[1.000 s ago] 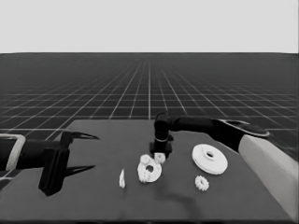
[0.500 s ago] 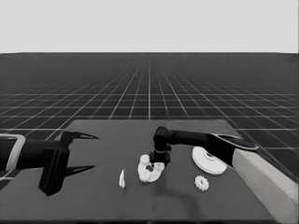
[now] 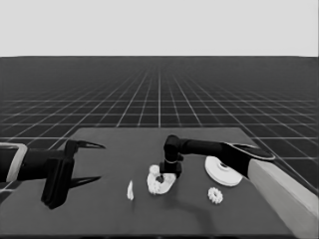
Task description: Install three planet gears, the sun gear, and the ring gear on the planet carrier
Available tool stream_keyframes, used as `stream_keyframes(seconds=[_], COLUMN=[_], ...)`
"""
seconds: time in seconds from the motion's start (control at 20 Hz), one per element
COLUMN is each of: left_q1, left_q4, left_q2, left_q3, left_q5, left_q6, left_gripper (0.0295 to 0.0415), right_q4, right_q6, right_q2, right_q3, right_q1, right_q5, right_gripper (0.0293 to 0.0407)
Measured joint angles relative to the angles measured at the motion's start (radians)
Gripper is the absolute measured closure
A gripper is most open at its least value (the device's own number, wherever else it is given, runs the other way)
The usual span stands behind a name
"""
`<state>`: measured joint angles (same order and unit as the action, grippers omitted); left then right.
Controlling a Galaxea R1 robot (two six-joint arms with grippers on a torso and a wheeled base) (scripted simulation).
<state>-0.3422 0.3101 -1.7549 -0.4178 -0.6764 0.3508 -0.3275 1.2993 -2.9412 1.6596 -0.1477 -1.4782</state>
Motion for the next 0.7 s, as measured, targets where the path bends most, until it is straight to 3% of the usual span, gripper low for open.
stream_keyframes(seconds=[0.15,0.5,0.55,0.6,0.7], left_q1=[0.000,0.000,0.000,0.000,0.000], left_q4=[0.000,0.000,0.000,0.000,0.000], left_q2=[0.000,0.000,0.000,0.000,0.000], left_q3=[0.000,0.000,0.000,0.000,0.000], left_q5=[0.000,0.000,0.000,0.000,0.000], left_q6=[0.000,0.000,0.000,0.000,0.000], left_gripper=[0.0326,0.0326,0.0326,0.0326,0.0326], right_q4=[0.113,0.146,0.138,0.137,0.138], right_q6=[0.055,0.061,0.126,0.103,0.017], right_q2=[0.026,0.028,0.248,0.440,0.611], right_q3=[-0.092,-0.102,-0.430,-0.573,-0.641], right_q1=[0.122,0.154,0.151,0.147,0.146], right_q5=[-0.048,-0.055,-0.063,-0.060,-0.045], right_gripper=[0.0315,0.0315,0.0315,0.0315,0.0315])
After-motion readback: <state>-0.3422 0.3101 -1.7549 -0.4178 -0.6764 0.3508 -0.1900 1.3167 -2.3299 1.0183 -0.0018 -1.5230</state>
